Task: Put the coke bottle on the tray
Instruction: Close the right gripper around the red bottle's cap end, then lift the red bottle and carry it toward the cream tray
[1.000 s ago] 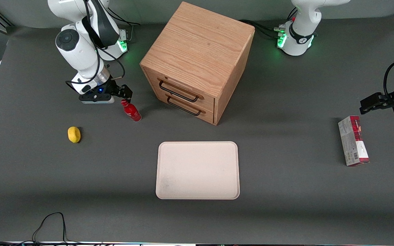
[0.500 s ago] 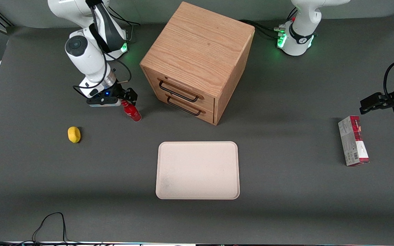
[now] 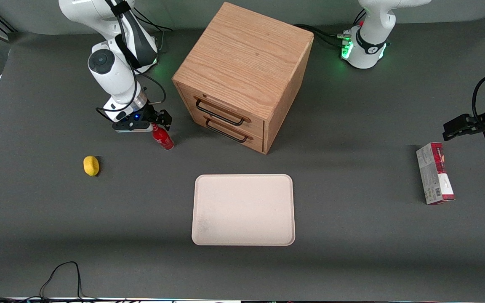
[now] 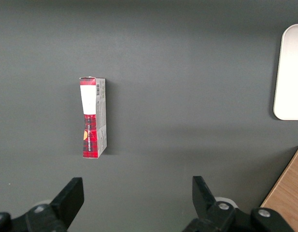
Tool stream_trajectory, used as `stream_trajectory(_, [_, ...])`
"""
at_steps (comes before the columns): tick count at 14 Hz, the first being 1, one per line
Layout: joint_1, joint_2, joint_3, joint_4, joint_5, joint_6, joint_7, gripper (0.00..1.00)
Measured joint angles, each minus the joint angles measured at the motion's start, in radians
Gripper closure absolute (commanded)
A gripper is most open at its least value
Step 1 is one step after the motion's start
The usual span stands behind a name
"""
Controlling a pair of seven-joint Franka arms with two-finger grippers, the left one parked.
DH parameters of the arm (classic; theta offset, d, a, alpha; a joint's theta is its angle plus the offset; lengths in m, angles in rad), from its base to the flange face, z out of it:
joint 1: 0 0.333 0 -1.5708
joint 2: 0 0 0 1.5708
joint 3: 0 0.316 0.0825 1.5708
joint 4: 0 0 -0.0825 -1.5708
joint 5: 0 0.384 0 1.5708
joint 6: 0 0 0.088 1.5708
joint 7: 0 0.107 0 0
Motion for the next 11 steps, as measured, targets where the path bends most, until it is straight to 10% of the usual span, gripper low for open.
stream_trajectory(1, [0.000, 0.002, 0.000, 0.000, 0.000, 0.000, 0.000, 1.00])
stream_trajectory(11, [-0.021, 0.009, -0.007, 0.140, 0.000, -0.146, 0.002, 1.00])
